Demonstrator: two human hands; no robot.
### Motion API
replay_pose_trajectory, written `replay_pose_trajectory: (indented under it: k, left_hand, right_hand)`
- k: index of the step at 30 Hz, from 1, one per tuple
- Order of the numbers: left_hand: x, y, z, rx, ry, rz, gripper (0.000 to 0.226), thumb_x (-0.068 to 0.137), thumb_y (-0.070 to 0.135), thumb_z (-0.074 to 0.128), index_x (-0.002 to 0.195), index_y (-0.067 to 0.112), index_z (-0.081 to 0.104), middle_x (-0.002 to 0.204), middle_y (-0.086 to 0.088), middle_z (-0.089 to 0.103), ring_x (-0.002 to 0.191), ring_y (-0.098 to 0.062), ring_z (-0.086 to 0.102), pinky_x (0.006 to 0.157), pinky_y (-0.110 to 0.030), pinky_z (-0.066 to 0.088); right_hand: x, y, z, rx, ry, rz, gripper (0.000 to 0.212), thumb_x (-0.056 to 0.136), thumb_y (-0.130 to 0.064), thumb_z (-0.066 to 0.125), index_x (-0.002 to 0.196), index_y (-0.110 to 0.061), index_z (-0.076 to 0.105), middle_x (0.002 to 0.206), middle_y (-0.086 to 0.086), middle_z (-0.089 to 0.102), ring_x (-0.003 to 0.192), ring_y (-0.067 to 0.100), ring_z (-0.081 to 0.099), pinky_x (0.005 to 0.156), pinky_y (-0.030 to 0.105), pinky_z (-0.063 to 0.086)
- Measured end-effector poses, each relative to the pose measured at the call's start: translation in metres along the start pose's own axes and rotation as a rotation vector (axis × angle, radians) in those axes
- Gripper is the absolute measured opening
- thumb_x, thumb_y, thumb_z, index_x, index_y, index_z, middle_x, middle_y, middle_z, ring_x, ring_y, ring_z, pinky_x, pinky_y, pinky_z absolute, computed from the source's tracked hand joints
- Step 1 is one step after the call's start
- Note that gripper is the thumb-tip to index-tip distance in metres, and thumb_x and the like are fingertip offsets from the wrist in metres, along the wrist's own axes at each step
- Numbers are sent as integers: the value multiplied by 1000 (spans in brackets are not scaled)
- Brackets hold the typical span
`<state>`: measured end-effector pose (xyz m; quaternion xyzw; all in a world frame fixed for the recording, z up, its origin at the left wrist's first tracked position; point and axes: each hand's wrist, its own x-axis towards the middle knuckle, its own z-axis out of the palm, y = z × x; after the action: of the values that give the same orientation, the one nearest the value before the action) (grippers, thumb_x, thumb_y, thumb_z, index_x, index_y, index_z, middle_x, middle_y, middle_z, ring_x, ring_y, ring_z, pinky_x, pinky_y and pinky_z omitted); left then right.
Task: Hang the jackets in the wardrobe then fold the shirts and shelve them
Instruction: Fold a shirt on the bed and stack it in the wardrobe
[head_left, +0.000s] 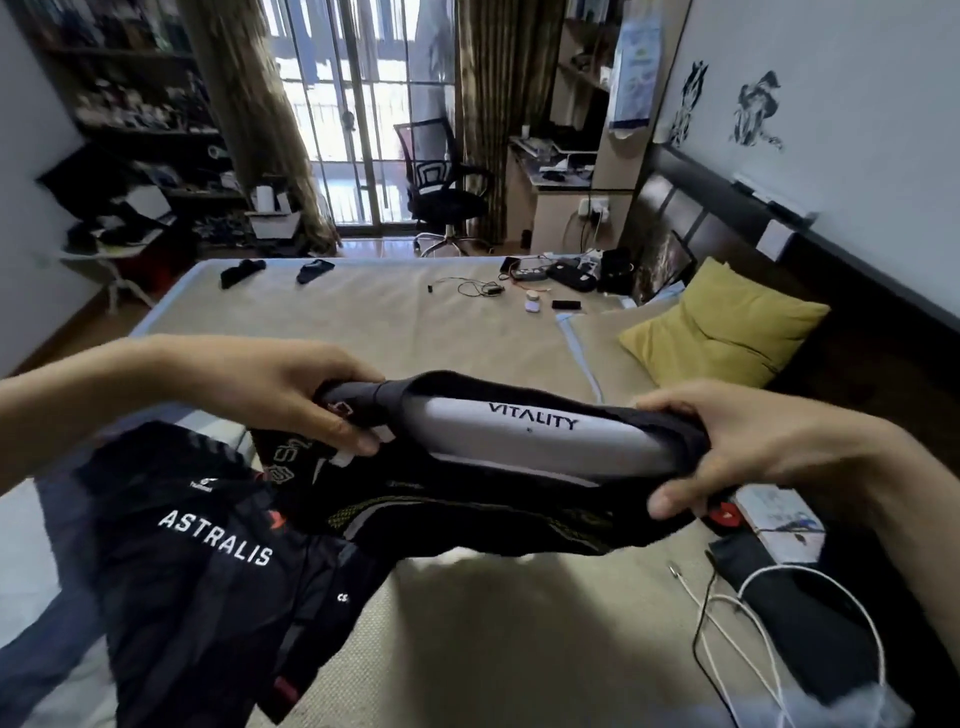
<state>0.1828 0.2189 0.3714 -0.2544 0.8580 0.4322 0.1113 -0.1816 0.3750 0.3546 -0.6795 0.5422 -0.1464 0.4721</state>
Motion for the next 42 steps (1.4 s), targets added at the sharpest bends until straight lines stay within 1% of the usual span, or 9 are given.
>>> replay_pose_trajectory:
  k: [4,7,12,17,21,28,33,37,42]
  left_hand:
    - [-40,27,26,-93,-193,-12,47,64,57,83,98,29,70,94,-5,74,97,-18,69,78,-20,56]
    - [-18,11,25,-174,-190,-96,65,38,78,85,88,38,75,93,-1,77,95,-13,72,72,-15,57]
    - [111,-78,39,-246,-145,-244,17,87,30,74,91,13,72,78,7,75,77,-7,70,66,-16,49]
    - [268,-245,112,-123,-99,-374,48,70,69,75,72,25,55,67,10,52,65,-8,50,62,-27,36]
    - [347,-368,192,-67,53,-536,40,85,55,69,72,25,46,69,9,54,71,-13,55,56,-21,35]
    - [413,-471,246,-301,395,-673,15,93,48,62,100,36,56,85,16,69,84,-5,64,84,-35,53]
    - [445,-505,223,-179,582,-676,61,95,55,56,149,46,30,128,4,68,122,-25,61,96,-45,50]
    - [471,-541,192,4,619,-676,70,94,64,48,154,37,25,137,-2,63,125,-35,58,94,-47,50]
    - [490,-565,157,86,551,-653,66,94,66,46,150,36,30,133,-6,65,119,-38,60,90,-46,50]
  right_hand:
    - [-47,-4,20,183,-113,-44,53,69,-37,92,117,-26,74,105,-1,77,96,7,70,80,21,56]
    - [-35,13,27,328,-117,-38,50,69,-20,89,116,-30,76,114,1,77,105,10,72,87,20,55]
    - [62,115,27,380,34,224,22,78,-3,83,98,-12,77,97,-1,78,88,11,72,76,20,54]
    - [196,297,59,291,80,466,33,66,-36,94,88,-19,75,85,-5,76,80,5,68,77,28,56]
    - [287,420,111,284,121,512,35,76,-11,88,60,-19,58,49,-16,55,48,-8,48,57,18,39]
    - [401,542,156,379,348,546,48,70,-46,85,65,-6,60,57,-9,56,57,6,53,60,29,38]
    - [462,568,130,341,434,463,44,79,-34,87,56,-16,54,47,-14,51,45,-1,47,52,26,35]
    - [507,571,103,242,462,407,64,74,-51,83,71,7,57,60,1,48,54,8,44,55,29,33]
    - [535,561,81,134,488,407,49,77,-47,85,57,-14,55,56,-9,53,53,6,48,54,24,36]
